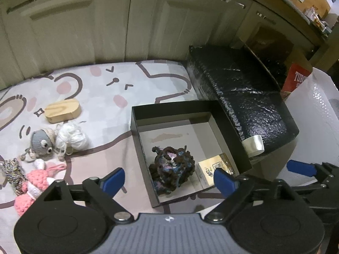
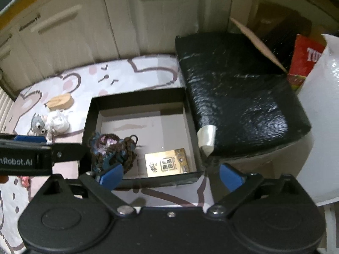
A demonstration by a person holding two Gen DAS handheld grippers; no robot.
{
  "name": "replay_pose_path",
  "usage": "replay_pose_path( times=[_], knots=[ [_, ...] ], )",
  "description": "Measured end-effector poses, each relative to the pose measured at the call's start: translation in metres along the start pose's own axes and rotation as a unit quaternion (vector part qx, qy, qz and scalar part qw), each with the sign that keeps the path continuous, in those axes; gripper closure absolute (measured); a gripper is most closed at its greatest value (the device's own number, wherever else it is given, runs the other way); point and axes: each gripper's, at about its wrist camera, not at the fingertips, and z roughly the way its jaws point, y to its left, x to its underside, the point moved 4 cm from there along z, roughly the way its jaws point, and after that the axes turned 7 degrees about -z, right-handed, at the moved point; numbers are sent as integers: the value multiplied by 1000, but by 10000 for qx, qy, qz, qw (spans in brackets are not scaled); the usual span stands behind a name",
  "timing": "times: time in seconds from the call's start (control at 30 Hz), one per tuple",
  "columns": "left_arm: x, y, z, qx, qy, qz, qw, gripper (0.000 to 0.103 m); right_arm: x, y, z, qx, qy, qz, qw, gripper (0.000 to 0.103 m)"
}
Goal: Organize objects
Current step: 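Lower the tissue pack and crochet bag into the box and open both tools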
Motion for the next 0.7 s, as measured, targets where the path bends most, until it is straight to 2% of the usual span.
replay_pose_path(
  times=[0.2,0.37,0.53,0.7],
  knots=[
    [4,6,-18,25,-121,219,9997,0,6,-3,-17,44,-219,80,9997,0],
    [7,17,-28,-42,-206,453,9988,0,11,-7,-25,66,-345,262,9990,0],
    [7,28,-34,44,-249,766,9967,0,13,-9,-32,98,-517,413,9978,0],
    [8,37,-40,43,-343,842,9959,0,14,-2,-36,176,-629,269,9975,0]
  ],
)
